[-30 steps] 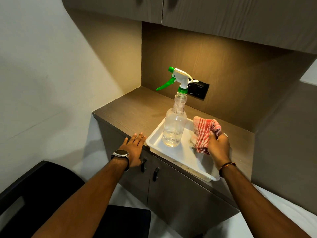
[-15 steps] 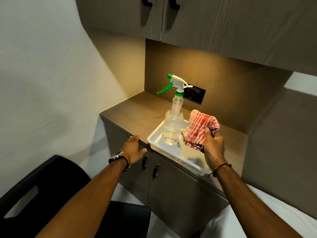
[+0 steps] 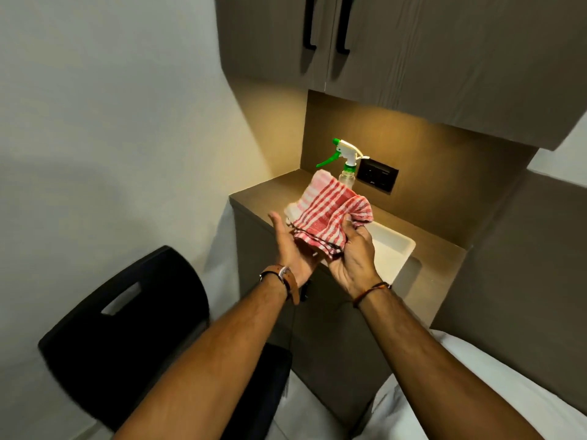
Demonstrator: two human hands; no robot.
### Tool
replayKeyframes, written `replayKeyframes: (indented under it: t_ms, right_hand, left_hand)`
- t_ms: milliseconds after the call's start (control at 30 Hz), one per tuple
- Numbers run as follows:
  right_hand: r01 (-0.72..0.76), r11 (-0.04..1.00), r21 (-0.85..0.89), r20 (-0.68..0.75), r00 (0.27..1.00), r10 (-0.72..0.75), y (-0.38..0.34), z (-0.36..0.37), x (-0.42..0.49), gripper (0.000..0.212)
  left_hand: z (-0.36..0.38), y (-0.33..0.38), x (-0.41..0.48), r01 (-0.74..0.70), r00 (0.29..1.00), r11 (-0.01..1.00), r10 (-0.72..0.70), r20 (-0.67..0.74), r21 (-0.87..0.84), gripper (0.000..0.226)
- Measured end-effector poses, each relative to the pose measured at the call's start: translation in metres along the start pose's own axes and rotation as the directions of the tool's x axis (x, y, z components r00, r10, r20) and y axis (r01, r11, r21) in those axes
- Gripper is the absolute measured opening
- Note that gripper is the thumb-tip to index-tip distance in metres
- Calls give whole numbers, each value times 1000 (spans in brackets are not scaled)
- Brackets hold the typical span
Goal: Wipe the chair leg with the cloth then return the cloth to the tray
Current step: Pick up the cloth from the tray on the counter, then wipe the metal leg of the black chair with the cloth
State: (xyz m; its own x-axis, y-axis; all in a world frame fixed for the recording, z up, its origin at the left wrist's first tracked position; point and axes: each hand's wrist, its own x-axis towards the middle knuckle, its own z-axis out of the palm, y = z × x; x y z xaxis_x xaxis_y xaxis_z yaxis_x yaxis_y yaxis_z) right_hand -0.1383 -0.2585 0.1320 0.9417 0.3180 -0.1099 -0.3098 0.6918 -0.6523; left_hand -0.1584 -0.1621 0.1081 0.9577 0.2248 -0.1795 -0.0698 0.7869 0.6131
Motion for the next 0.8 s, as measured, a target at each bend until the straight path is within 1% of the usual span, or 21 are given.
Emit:
replayKeyframes:
  t_ms: [67, 133, 200, 267, 300, 367, 433, 500, 567, 633, 700, 733, 800]
  right_hand:
    - [-55, 997, 63, 73, 996, 50, 3, 7, -24, 40]
    - [-115, 987, 115, 148, 984, 98, 7, 15, -46, 41]
    - [-179, 975, 128, 200, 968, 151, 14, 22, -65, 42]
    - [-224, 968, 110, 219, 956, 197, 24, 28, -81, 40]
    - [-235, 966, 105, 227, 952, 207, 30, 31, -89, 38]
    - [-248, 963, 101, 228, 948, 221, 41, 36, -101, 38]
    - [-251, 965, 79, 199, 952, 231, 54, 41, -109, 40]
    - [-252, 968, -9, 160, 955, 250, 70, 48, -117, 33]
    - [-245, 963, -113, 134, 956, 260, 89, 53, -125, 26]
    - [-245, 943, -223, 114, 955, 275, 109, 55, -134, 29]
    - [-269, 901, -340, 112, 940, 323, 131, 55, -141, 30]
    - [-288, 880, -377, 113, 929, 353, 144, 53, -144, 29]
    - [-317, 843, -434, 96, 915, 393, 168, 46, -145, 25]
  left_hand:
    - [4, 3, -29, -55, 996, 980, 41, -75, -190, 90]
    - [5, 2, -54, -126, 991, 950, 108, -76, -287, 76]
    - [5, -3, -79, -167, 985, 944, 145, -97, -283, 69]
    - [6, -6, -100, -193, 976, 950, 160, -146, -246, 68]
    - [4, -5, -109, -228, 966, 944, 189, -176, -238, 68]
    - [2, 3, -128, -320, 935, 919, 267, -233, -229, 75]
    - [-6, 13, -147, -367, 908, 905, 300, -292, -213, 91]
    - [-20, 23, -165, -398, 888, 904, 337, -312, -155, 96]
    - [-39, 32, -182, -412, 887, 906, 374, -269, -100, 94]
    - [-60, 47, -195, -406, 898, 907, 374, -232, -110, 76]
    - [-88, 66, -202, -404, 893, 906, 361, -268, -126, 53]
    - [-104, 75, -206, -403, 889, 907, 356, -288, -125, 46]
    - [-135, 93, -213, -404, 886, 904, 349, -304, -141, 45]
